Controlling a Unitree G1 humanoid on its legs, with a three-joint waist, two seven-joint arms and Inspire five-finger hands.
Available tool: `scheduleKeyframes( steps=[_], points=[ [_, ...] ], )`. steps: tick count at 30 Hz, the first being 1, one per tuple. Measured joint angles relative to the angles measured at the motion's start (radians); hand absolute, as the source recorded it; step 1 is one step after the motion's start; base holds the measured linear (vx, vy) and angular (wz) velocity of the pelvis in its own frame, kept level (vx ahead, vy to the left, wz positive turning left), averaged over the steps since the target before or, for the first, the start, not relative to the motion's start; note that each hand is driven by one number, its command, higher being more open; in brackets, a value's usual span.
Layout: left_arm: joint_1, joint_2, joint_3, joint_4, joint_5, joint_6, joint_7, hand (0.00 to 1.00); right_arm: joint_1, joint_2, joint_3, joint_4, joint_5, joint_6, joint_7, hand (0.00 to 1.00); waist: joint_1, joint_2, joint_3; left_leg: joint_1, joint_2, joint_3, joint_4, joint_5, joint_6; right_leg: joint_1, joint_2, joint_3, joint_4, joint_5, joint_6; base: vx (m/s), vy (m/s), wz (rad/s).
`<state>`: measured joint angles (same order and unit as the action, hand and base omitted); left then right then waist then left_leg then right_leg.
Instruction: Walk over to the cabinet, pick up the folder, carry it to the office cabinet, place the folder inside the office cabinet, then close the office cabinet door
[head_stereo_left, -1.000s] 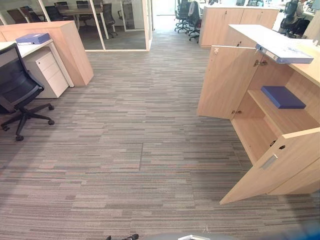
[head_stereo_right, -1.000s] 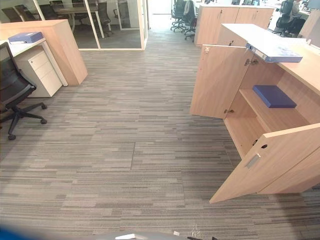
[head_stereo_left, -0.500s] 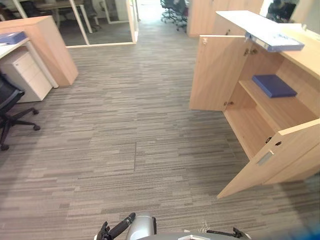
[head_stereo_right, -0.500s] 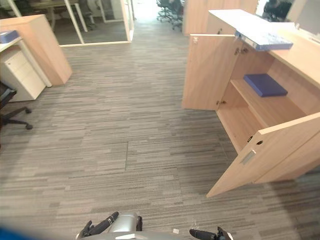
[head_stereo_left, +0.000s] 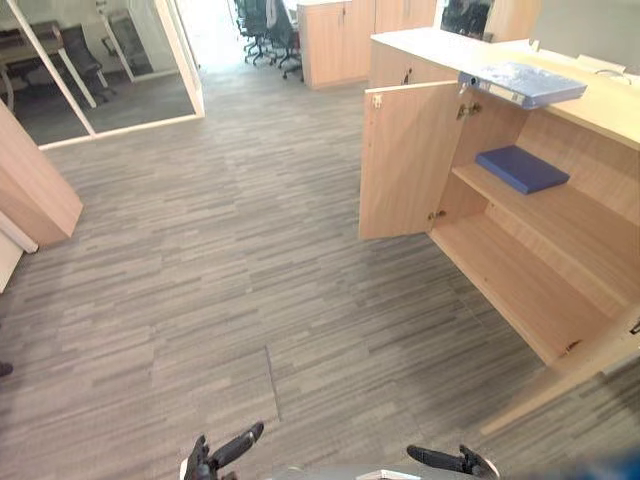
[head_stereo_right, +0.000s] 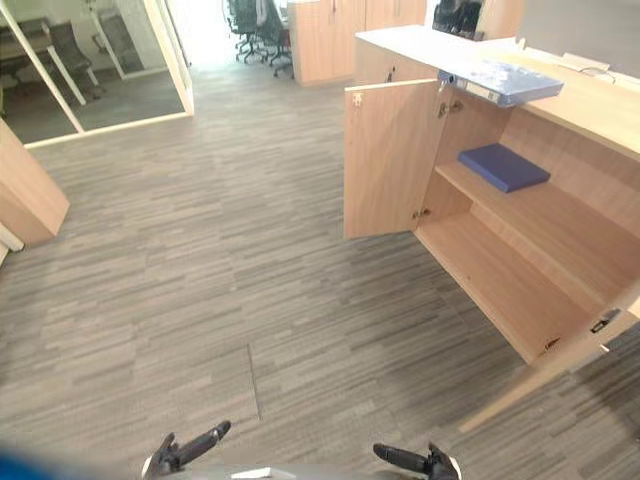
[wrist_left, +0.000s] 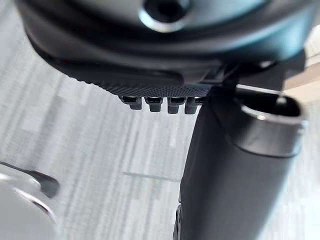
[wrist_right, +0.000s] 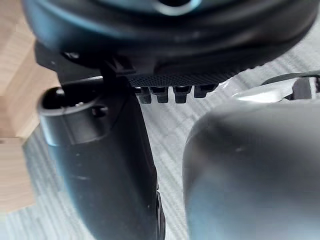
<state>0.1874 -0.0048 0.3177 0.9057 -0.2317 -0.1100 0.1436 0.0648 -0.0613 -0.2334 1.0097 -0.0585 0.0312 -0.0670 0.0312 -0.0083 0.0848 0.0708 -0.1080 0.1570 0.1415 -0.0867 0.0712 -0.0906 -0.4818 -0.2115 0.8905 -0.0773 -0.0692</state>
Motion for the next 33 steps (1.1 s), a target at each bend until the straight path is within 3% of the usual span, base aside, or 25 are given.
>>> scheduleKeyframes(
  steps=[2, 3, 6, 8, 9, 10, 11, 13, 15, 16, 19, 21, 23, 25, 27, 29, 30, 31, 32, 33],
  points=[
    [-0.012, -0.002, -0.002, 0.002, 0.000, 0.001, -0.001, 1.00, -0.014, 0.028, 0.100, -0.070, 0.022, -0.011, 0.002, 1.00, -0.007, 0.008, 0.005, 0.026, 0.042, 0.009, -0.019, -0.016, 0.008, -0.047, 0.075, -0.070, -0.013, -0.077, 0.075, 0.12, 0.077, -0.35],
    [-0.014, -0.002, -0.020, 0.007, -0.004, 0.001, -0.002, 1.00, -0.028, 0.067, 0.117, -0.090, 0.022, -0.027, 0.018, 1.00, -0.009, 0.011, 0.024, 0.042, 0.068, 0.010, -0.012, -0.028, 0.008, -0.056, 0.149, -0.089, -0.086, -0.114, 0.121, 0.07, -0.017, -0.17],
    [-0.027, -0.016, -0.020, 0.018, -0.016, 0.006, -0.009, 1.00, -0.033, 0.123, 0.126, -0.096, 0.022, -0.042, 0.018, 1.00, -0.005, 0.002, 0.061, 0.075, 0.081, 0.004, 0.005, -0.083, 0.008, -0.077, 0.248, -0.144, -0.297, -0.125, 0.130, 0.08, -0.065, -0.01],
    [-0.028, -0.020, -0.002, 0.018, -0.010, 0.003, 0.000, 1.00, -0.036, 0.125, 0.137, -0.098, 0.034, -0.049, 0.017, 1.00, -0.005, -0.003, 0.071, 0.093, 0.077, -0.010, 0.013, -0.109, -0.009, -0.081, 0.272, -0.194, -0.418, -0.111, 0.119, 0.12, -0.152, 0.25],
    [-0.027, -0.024, 0.012, 0.021, 0.001, 0.003, 0.000, 1.00, -0.035, 0.125, 0.135, -0.097, 0.040, -0.052, 0.017, 1.00, -0.007, -0.010, 0.076, 0.103, 0.074, -0.036, 0.019, -0.125, -0.018, -0.074, 0.271, -0.218, -0.460, -0.051, 0.080, 0.19, -0.194, 0.48],
    [-0.028, -0.026, 0.016, 0.021, 0.006, 0.003, 0.001, 1.00, -0.036, 0.124, 0.131, -0.095, 0.041, -0.050, 0.017, 1.00, -0.009, -0.008, 0.075, 0.109, 0.075, -0.055, 0.020, -0.134, -0.025, -0.062, 0.271, -0.235, -0.466, -0.039, 0.051, 0.33, -0.242, 0.75],
    [-0.033, -0.045, 0.023, 0.023, 0.005, 0.003, 0.000, 1.00, -0.049, 0.114, 0.091, -0.069, 0.037, -0.043, 0.022, 1.00, -0.005, 0.010, 0.076, 0.122, 0.110, -0.095, 0.020, -0.154, -0.055, -0.033, 0.299, -0.286, -0.473, -0.080, 0.033, 0.31, -0.212, 0.60],
    [-0.031, -0.054, 0.035, 0.023, -0.004, 0.006, -0.004, 1.00, -0.055, 0.108, 0.070, -0.053, 0.027, -0.040, 0.027, 1.00, 0.003, 0.021, 0.072, 0.124, 0.137, -0.108, 0.019, -0.160, -0.071, -0.023, 0.324, -0.301, -0.479, -0.101, 0.029, 0.30, -0.191, 0.32],
    [-0.030, -0.064, 0.062, 0.028, -0.012, 0.014, -0.016, 1.00, -0.055, 0.107, 0.023, -0.035, 0.022, -0.035, 0.042, 1.00, 0.008, 0.039, 0.064, 0.128, 0.202, -0.124, 0.065, -0.198, -0.119, 0.030, 0.404, -0.326, -0.532, -0.126, 0.014, 0.39, -0.224, 0.06],
    [-0.030, -0.062, 0.062, 0.032, -0.010, 0.017, -0.023, 1.00, -0.055, 0.108, 0.007, -0.031, 0.023, -0.035, 0.046, 1.00, 0.008, 0.039, 0.064, 0.122, 0.217, -0.129, 0.101, -0.210, -0.128, 0.051, 0.424, -0.329, -0.555, -0.128, 0.014, 0.38, -0.213, -0.03],
    [-0.044, -0.064, 0.107, 0.024, -0.002, 0.026, -0.045, 1.00, -0.046, 0.091, -0.060, -0.014, 0.058, -0.034, 0.051, 1.00, 0.001, 0.043, 0.063, -0.004, 0.265, -0.152, 0.518, -0.214, -0.178, 0.166, 0.499, -0.309, -0.663, -0.132, 0.012, 0.32, -0.115, -0.23],
    [-0.040, -0.070, 0.121, 0.021, -0.031, 0.033, -0.043, 1.00, -0.036, 0.065, -0.063, -0.011, 0.064, -0.033, 0.055, 1.00, 0.004, 0.064, 0.063, -0.129, 0.305, -0.169, 0.845, -0.093, -0.246, 0.235, 0.549, -0.248, -0.710, -0.138, 0.003, 0.36, 0.045, -0.76],
    [-0.031, -0.069, 0.120, -0.013, -0.051, 0.036, -0.036, 1.00, -0.034, 0.058, -0.061, -0.003, 0.064, -0.033, 0.056, 1.00, 0.016, 0.060, 0.067, -0.213, 0.322, -0.145, 1.015, -0.111, -0.221, 0.288, 0.556, -0.188, -0.741, -0.146, -0.008, 0.39, 0.112, -0.91],
    [-0.006, -0.062, 0.106, -0.089, -0.073, 0.035, -0.031, 1.00, -0.033, 0.059, -0.058, 0.045, 0.062, -0.027, 0.056, 1.00, 0.036, 0.020, 0.083, -0.309, 0.304, -0.114, 1.023, -0.161, -0.165, 0.349, 0.522, -0.106, -0.780, -0.143, 0.006, 0.42, 0.158, -1.03],
    [-0.007, -0.061, 0.094, -0.124, -0.076, 0.032, -0.028, 1.00, -0.038, 0.053, -0.058, 0.076, 0.061, -0.012, 0.055, 1.00, 0.056, 0.002, 0.101, -0.368, 0.274, -0.135, 0.920, -0.200, -0.158, 0.386, 0.484, -0.050, -0.793, -0.142, 0.015, 0.36, 0.232, -1.05],
    [-0.010, -0.061, 0.088, -0.133, -0.073, 0.030, -0.027, 1.00, -0.038, 0.052, -0.054, 0.089, 0.063, -0.005, 0.053, 1.00, 0.063, -0.009, 0.111, -0.388, 0.242, -0.180, 0.652, -0.200, -0.156, 0.409, 0.431, -0.016, -0.798, -0.144, 0.050, 0.37, 0.308, -0.96],
    [-0.013, -0.061, 0.080, -0.132, -0.073, 0.030, -0.025, 1.00, -0.037, 0.048, -0.034, 0.084, 0.062, -0.006, 0.053, 1.00, 0.064, -0.005, 0.108, -0.390, 0.236, -0.233, 0.453, -0.162, -0.146, 0.426, 0.402, 0.000, -0.808, -0.159, 0.086, 0.41, 0.373, -0.81],
    [-0.010, -0.062, 0.074, -0.122, -0.074, 0.030, -0.027, 1.00, -0.029, 0.039, -0.003, 0.074, 0.062, -0.008, 0.054, 1.00, 0.065, 0.006, 0.104, -0.388, 0.241, -0.282, 0.307, -0.067, -0.153, 0.451, 0.377, 0.017, -0.814, -0.190, 0.144, 0.46, 0.413, -0.69],
    [-0.015, -0.068, 0.074, -0.110, -0.075, 0.030, -0.026, 1.00, -0.023, 0.039, 0.004, 0.073, 0.066, -0.009, 0.052, 1.00, 0.066, 0.010, 0.098, -0.375, 0.237, -0.270, 0.308, 0.014, -0.179, 0.464, 0.362, 0.024, -0.811, -0.202, 0.163, 0.56, 0.507, -0.40],
    [-0.027, -0.043, 0.081, -0.091, -0.077, 0.025, -0.022, 1.00, -0.022, 0.057, 0.030, 0.077, 0.063, -0.009, 0.048, 1.00, 0.068, -0.030, 0.082, -0.371, 0.193, -0.245, 0.316, 0.002, -0.182, 0.461, 0.317, 0.030, -0.804, -0.203, 0.165, 0.45, 0.388, -0.14]
  ],
)
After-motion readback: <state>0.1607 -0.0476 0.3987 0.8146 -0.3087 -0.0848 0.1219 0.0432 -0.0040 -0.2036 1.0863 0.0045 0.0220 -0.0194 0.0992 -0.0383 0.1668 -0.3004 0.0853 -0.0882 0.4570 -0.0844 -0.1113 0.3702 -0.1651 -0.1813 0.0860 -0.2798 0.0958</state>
